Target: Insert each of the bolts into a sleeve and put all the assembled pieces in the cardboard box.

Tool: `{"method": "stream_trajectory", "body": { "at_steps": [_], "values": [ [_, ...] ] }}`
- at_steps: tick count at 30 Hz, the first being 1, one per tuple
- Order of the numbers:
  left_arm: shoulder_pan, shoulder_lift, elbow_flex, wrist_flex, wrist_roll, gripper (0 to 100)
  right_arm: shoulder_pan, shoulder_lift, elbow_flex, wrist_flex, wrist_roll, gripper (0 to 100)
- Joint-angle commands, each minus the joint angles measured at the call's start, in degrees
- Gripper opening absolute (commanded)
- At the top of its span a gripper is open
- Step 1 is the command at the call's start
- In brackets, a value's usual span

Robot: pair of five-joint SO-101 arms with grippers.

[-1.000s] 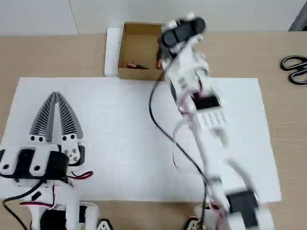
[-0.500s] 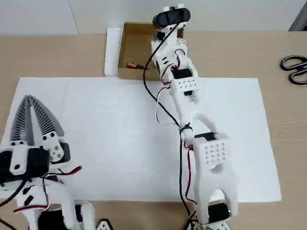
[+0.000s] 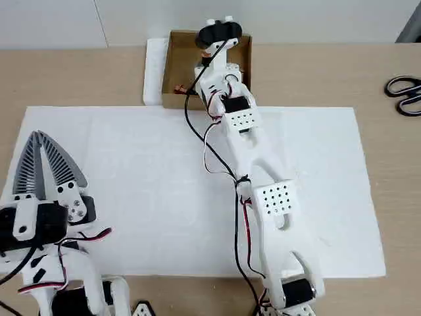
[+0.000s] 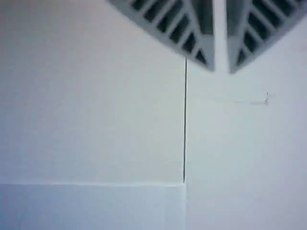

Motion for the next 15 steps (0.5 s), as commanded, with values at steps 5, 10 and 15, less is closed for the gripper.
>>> {"method": "stream_trajectory", "body": {
  "at_steps": [5, 10, 15],
  "values": [
    [-0.26, -0.79, -0.22, -0.97, 0.18, 1, 0.31, -1.54, -5.01, 3.56, -0.26, 13.3],
    [-0.26, -0.79, -0.22, -0.88, 0.18, 1, 0.84, -1.63, -14.07, 11.47, -0.26, 13.5],
    [-0.26, -0.70, -0.22, -0.79, 0.18, 1, 1.10, -1.98, -34.90, 35.47, 2.73, 13.6]
  ]
}}
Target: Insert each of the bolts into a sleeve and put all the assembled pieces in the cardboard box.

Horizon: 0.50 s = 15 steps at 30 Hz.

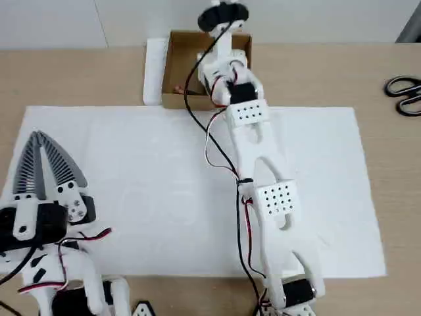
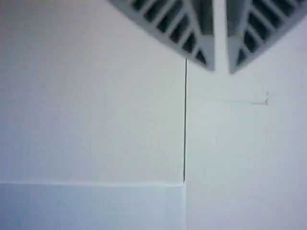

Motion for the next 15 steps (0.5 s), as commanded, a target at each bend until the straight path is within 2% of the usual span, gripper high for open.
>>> {"method": "stream_trajectory", "body": {
  "at_steps": [1, 4, 8, 12, 15],
  "values": [
    [-0.18, -0.53, -0.22, 0.00, 0.18, 1, 0.48, -2.95, -16.70, 18.51, 5.54, 13.6],
    [3.16, -0.44, -0.13, 4.40, 0.18, 1, 0.57, -9.54, -14.77, 31.96, 14.33, 13.6],
    [10.37, -0.44, -0.04, 6.86, 0.18, 1, 0.31, -19.65, -14.95, 46.90, 14.77, 13.6],
    [16.44, -0.44, 2.33, 5.45, 0.97, 1, 1.80, -28.26, -11.52, 49.19, 14.59, 13.6],
    [17.93, -0.44, 5.67, 5.19, 0.97, 1, 2.86, -35.30, -3.25, 49.63, 14.77, 13.6]
  ]
}}
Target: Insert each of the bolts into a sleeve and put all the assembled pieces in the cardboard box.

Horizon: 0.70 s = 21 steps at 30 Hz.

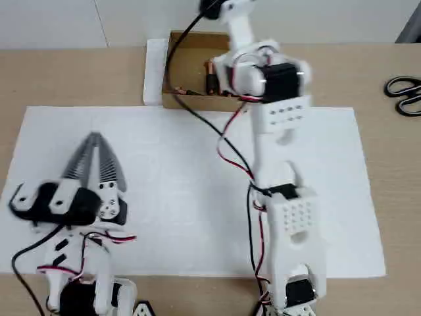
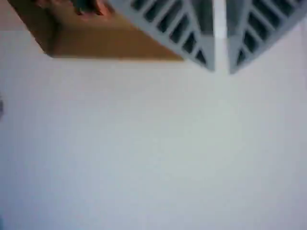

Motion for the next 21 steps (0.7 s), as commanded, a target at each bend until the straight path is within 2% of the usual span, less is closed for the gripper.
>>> {"method": "stream_trajectory", "body": {
  "at_steps": [1, 8, 15, 17, 21],
  "values": [
    [1.49, -0.44, 2.33, -1.14, 0.18, 1, 1.89, -11.74, 9.93, 1.10, 0.53, 13.6],
    [-3.16, -0.44, 5.05, -0.97, 0.18, 1, 2.68, -39.52, 50.46, 0.66, 0.35, 13.4],
    [-10.29, -0.53, 14.99, -1.14, 0.97, 1, 2.68, -63.25, 80.00, -0.66, 0.53, 13.3],
    [-10.81, -0.53, 16.92, -1.14, 3.69, 1, 3.12, -69.32, 88.62, -4.70, 0.44, 13.3],
    [-10.64, -0.53, 19.12, -1.14, 10.37, 1, 5.32, -82.77, 108.13, -19.12, 0.09, 13.3]
  ]
}}
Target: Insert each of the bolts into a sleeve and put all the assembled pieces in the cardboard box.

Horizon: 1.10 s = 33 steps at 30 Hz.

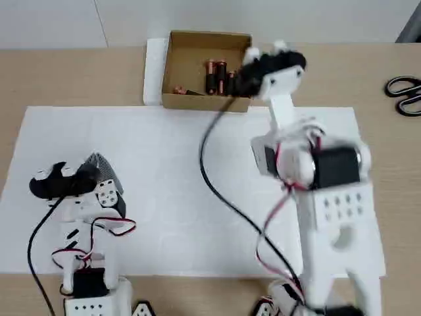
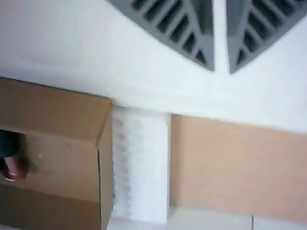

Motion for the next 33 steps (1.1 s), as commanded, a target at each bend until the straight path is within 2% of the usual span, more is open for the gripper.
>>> {"method": "stream_trajectory", "body": {
  "at_steps": [1, 6, 10, 11, 16, 20, 26, 33],
  "values": [
    [-0.26, -0.53, 0.57, -0.97, 4.31, 1, 1.80, -13.93, 18.64, -13.14, 0.09, 13.3],
    [1.23, -0.44, 0.66, 3.43, 4.66, 1, 2.86, -31.08, 47.91, -28.44, 0.09, 12.1],
    [7.91, -0.44, 0.66, 8.26, 4.48, 1, 2.86, -43.74, 63.56, -36.09, 0.18, 0.0],
    [9.67, -0.44, 0.66, 8.79, 3.96, 1, 2.86, -46.99, 66.11, -36.88, 0.18, 1.0],
    [12.57, -0.44, 0.66, 10.81, -2.11, 1, 2.86, -62.02, 77.98, -36.18, 0.53, 0.3],
    [13.19, -0.44, 0.66, 13.98, -4.13, 1, 2.86, -72.57, 86.42, -30.99, 0.26, 0.4],
    [18.46, -0.53, 0.57, 20.13, -4.13, 1, 4.35, -71.34, 87.56, -28.26, 0.26, 0.4],
    [19.78, -0.53, 0.04, 20.75, -4.13, 1, 7.34, -71.60, 88.53, -26.33, 0.18, 0.4]
  ]
}}
